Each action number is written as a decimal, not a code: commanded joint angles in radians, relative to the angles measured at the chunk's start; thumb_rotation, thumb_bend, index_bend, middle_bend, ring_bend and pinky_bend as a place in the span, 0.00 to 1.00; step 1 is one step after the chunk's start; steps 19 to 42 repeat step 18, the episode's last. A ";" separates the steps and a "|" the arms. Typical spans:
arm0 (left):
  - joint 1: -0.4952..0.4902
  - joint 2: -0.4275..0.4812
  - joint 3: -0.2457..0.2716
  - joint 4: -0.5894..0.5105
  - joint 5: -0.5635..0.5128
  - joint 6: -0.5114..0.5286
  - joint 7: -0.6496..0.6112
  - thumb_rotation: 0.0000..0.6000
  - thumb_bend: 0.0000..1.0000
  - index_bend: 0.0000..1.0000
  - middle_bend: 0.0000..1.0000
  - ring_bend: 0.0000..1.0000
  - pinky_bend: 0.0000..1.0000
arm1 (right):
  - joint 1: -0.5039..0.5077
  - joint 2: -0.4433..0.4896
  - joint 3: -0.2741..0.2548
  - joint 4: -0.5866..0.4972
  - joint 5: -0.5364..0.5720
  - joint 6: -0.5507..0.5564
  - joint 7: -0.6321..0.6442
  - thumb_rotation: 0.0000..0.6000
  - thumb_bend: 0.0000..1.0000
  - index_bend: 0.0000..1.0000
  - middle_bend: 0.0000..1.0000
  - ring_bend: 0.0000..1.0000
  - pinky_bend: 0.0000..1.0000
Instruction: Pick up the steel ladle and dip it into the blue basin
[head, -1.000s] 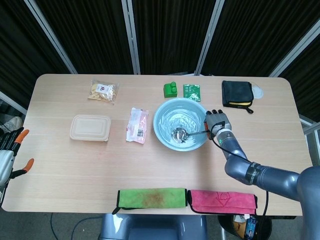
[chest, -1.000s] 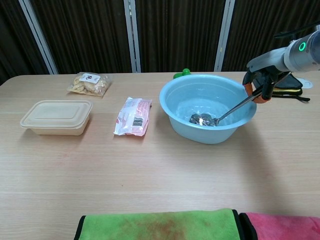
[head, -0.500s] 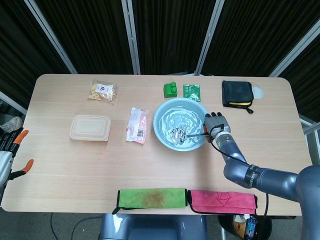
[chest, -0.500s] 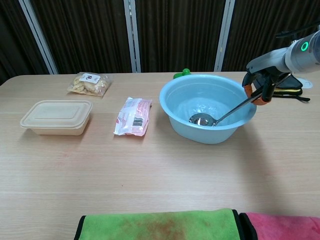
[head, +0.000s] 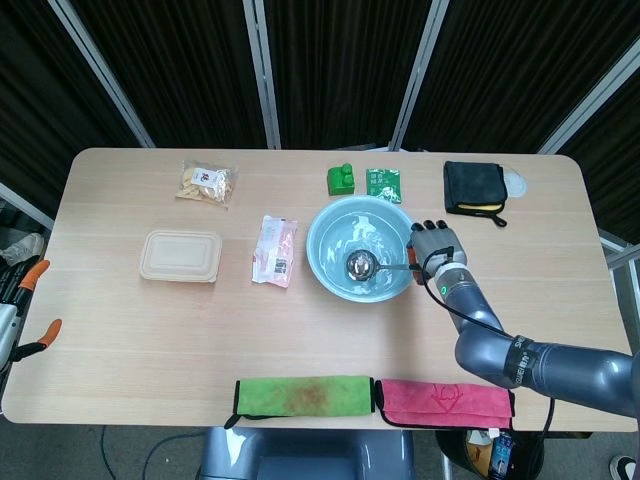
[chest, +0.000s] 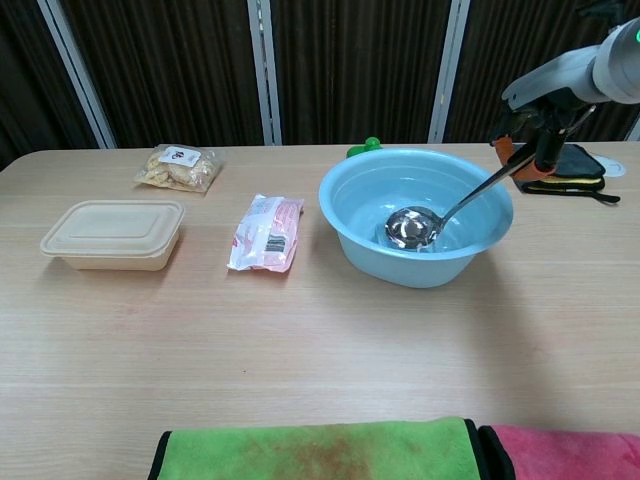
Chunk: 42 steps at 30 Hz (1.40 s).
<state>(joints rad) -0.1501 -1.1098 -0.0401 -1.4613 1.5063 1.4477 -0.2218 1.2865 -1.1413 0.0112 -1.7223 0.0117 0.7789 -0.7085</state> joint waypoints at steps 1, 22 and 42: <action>0.002 -0.001 0.000 -0.002 0.001 0.003 0.005 1.00 0.35 0.04 0.00 0.00 0.00 | 0.015 0.030 0.000 -0.023 0.022 -0.006 -0.003 1.00 0.51 0.76 0.08 0.00 0.00; 0.000 -0.008 0.000 -0.010 0.001 -0.005 0.036 1.00 0.35 0.04 0.00 0.00 0.00 | 0.038 0.114 -0.022 -0.074 0.052 -0.021 0.006 1.00 0.51 0.76 0.09 0.00 0.00; 0.000 -0.008 0.000 -0.010 0.001 -0.005 0.036 1.00 0.35 0.04 0.00 0.00 0.00 | 0.038 0.114 -0.022 -0.074 0.052 -0.021 0.006 1.00 0.51 0.76 0.09 0.00 0.00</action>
